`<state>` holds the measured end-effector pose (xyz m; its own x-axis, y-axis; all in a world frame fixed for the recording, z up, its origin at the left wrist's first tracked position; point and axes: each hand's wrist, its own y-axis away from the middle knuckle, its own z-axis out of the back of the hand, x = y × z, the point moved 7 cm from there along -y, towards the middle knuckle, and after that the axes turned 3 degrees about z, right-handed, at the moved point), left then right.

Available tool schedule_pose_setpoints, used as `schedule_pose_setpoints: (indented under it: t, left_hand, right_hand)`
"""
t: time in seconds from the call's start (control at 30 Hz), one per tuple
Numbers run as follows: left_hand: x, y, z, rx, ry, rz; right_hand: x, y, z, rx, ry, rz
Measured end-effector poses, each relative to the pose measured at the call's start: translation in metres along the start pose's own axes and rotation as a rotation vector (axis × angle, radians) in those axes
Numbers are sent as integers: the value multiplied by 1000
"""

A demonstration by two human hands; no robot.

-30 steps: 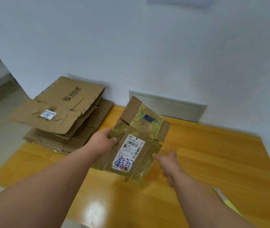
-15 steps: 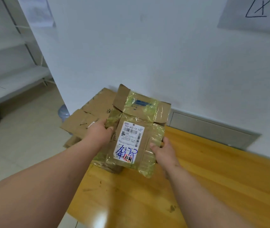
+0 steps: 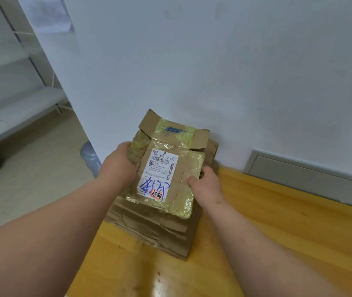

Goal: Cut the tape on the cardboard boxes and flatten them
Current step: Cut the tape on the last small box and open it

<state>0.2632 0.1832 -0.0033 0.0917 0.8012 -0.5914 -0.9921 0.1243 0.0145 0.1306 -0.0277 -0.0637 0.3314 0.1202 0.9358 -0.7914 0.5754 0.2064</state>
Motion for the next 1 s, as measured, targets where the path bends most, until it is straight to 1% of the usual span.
schedule_pose_setpoints:
  t: [0.1,0.2,0.3,0.33,0.4,0.43,0.47,0.53,0.6,0.67,0.73,0.83,1.0]
  left_hand:
    - [11,-39,-11,26,-53,-64]
    - [16,-68,-30,135,-132,-169]
    - [24,-82,-47,230,-262,-259]
    - [28,-84,-52,257,-323,-277]
    - [38,-88,-63,325,-448,-291]
    - [40,-90,-66,338,-518,-314]
    - [39,-92,-68,330,-593,-361]
    - [33,-93,-74,333,-687,-477]
    - [30,-91,-84,389,-704,-558]
    - [31,-92,-93,438,-703,-606]
    - [31,-96,-100,461,-698,-642]
    - [34,-101,-113,531,-773,-678]
    - [44,-110,-134,694,-886,-625]
  right_hand:
    - [8,-24,-22,-85,75,35]
    - [8,-41,-37,-159,153,58]
    - [1,-47,-52,-164,279,7]
    - [-1,-48,-56,-166,352,-8]
    - [-4,-48,-60,-177,652,-38]
    - [-4,-48,-63,-186,812,-41]
    - [-1,-48,-66,-193,913,-16]
    - [7,-52,-77,-147,976,95]
    - [11,-57,-94,-23,1028,217]
    - [6,-61,-106,98,1111,267]
    - [-7,-64,-111,178,1197,256]
    - [-22,-67,-110,221,1236,212]
    - [-37,-73,-112,261,1247,169]
